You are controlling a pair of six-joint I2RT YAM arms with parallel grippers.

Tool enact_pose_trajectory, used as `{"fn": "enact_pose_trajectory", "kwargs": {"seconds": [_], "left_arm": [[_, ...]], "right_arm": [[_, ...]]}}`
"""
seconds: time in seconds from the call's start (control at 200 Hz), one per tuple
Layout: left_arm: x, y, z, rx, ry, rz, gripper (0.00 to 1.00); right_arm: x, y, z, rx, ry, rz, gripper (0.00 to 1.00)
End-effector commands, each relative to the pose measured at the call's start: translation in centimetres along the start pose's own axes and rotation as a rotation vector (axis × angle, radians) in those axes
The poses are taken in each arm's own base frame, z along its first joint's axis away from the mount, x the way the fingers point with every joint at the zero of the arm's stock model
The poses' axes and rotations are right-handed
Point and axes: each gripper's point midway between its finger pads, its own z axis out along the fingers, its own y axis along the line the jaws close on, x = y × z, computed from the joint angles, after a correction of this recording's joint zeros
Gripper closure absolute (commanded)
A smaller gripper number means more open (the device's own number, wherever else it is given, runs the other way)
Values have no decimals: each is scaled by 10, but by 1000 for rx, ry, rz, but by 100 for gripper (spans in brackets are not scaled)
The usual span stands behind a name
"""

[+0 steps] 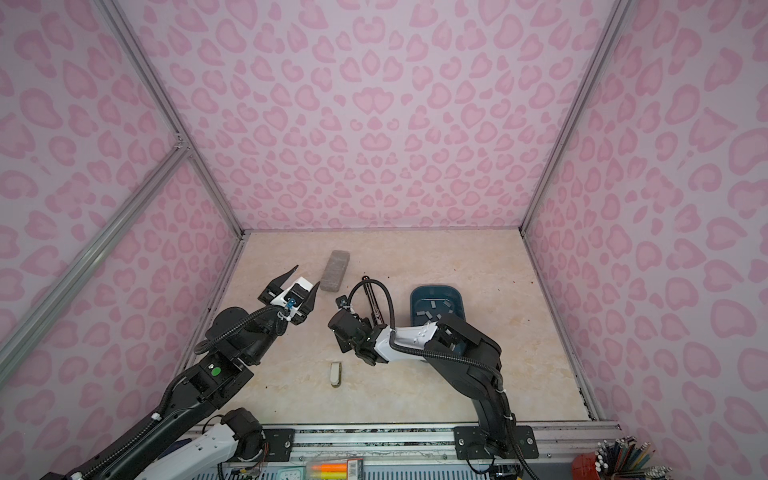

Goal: Load the staples into the stapler
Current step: 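Lower the pink mini stapler beside the black stapler with the right gripper and release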

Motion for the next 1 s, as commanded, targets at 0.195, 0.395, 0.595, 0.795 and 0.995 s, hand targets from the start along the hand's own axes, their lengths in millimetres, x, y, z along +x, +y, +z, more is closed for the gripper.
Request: {"fn": "enact_pose_trajectory", "kwargs": {"seconds": [0.195, 0.395, 0.595, 0.795, 0.995], "left_arm": [[-11, 7, -3, -17, -39, -6, 38], [-13, 6, -3, -9, -46, -6, 38], [-10, 6, -2, -16, -36, -4, 36], [-14, 5, 1, 1, -38, -46, 26], [-10, -1, 6, 37, -11, -19, 2]], "right_arm": [[9, -21, 16, 81, 24, 31, 92], [12, -29, 21, 87, 26, 61, 84], [6, -30, 11, 77, -4, 67, 62], [-5, -30, -7, 54, -50, 39, 47], [-16, -34, -30, 37, -97, 34, 42]]}}
